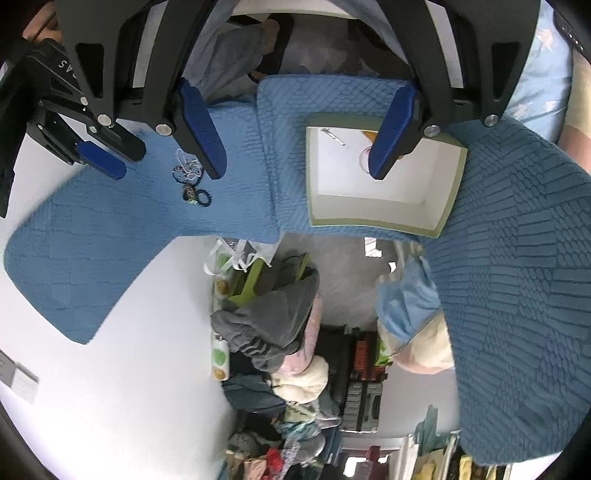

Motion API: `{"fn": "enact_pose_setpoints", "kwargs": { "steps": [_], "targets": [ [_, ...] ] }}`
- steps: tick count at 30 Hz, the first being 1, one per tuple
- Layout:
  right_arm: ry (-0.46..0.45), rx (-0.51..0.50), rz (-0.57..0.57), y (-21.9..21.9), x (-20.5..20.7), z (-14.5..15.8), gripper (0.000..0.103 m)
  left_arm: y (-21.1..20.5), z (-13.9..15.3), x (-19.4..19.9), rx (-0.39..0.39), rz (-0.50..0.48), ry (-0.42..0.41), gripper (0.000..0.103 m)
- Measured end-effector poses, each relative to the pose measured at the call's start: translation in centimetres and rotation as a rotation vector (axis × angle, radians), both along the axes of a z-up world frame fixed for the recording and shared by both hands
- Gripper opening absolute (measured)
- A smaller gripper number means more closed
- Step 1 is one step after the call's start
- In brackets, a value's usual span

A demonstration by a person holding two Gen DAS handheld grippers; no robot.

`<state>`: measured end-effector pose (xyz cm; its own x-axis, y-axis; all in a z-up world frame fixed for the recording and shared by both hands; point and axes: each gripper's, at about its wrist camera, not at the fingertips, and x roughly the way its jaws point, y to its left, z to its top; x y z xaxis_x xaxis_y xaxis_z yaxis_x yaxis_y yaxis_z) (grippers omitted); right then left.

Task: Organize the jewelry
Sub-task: 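Move both open grippers back over the jewelry pile on the sofa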

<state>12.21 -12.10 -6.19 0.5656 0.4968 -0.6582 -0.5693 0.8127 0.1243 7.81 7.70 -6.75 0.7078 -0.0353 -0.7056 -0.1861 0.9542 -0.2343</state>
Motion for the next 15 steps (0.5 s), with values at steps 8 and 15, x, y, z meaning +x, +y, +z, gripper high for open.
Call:
{"fn": "enact_pose_setpoints", "kwargs": {
  "steps": [8,15],
  "targets": [
    [-0.081,-0.030,-0.083,-4.7,-2.6,0.6,0.045,-3.4,0.1,-0.5,-0.028,-0.044,-0.068,0.079],
    [-0.067,-0.021,-0.139,-9.0,-2.6,-1.2,0.046,-7.3,-1.4,0.3,-0.029,-0.126,-0.084,0.079]
  ]
}}
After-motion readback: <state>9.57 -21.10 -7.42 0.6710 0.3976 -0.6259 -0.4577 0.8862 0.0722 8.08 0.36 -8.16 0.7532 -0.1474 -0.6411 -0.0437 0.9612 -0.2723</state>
